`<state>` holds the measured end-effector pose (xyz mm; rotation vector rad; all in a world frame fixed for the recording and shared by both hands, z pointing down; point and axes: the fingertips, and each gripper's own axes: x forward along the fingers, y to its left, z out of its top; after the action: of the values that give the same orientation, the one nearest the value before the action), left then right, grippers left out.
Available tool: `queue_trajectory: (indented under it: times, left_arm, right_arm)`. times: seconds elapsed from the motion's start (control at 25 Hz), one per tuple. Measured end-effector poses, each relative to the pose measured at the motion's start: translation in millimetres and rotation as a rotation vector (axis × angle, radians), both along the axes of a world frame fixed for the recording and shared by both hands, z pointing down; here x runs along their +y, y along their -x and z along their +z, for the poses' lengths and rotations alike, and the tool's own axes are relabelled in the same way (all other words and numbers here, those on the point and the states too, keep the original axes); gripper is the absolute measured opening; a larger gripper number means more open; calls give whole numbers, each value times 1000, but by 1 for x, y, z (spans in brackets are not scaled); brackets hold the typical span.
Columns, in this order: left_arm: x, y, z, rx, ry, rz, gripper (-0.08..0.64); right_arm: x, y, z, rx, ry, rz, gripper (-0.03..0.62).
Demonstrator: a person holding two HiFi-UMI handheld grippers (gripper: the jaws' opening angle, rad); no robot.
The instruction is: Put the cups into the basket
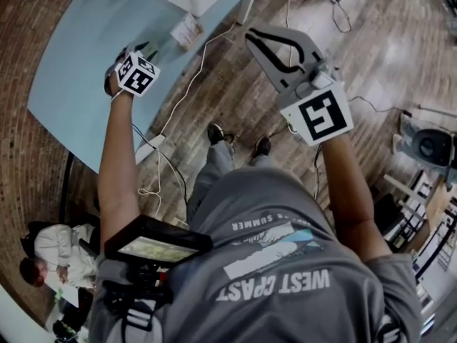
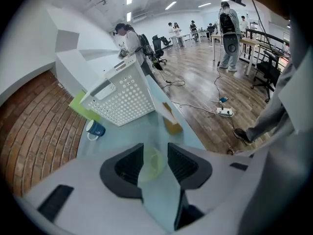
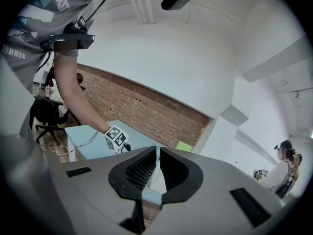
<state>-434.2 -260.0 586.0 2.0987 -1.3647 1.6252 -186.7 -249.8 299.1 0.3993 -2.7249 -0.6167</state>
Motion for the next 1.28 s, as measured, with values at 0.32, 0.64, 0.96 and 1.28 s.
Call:
queue_trajectory:
  times: [0.32,0.64,0.96,1.28]
  left_arm:
    - [1,13,41,-58,102,8,143]
    - [-7,18,58,-89,118,-10,75]
    - [-10,20,56,-89,91,2,17]
    - [-16,27,25,-65,59,13,17]
  right_arm:
    - [-5,-8,14,23,23,30,14]
    - [-13,-12,28,49,53,55,14]
    - [-22,-6,35,53,72,56,14]
    - [-20,12,29,40,65,41,14]
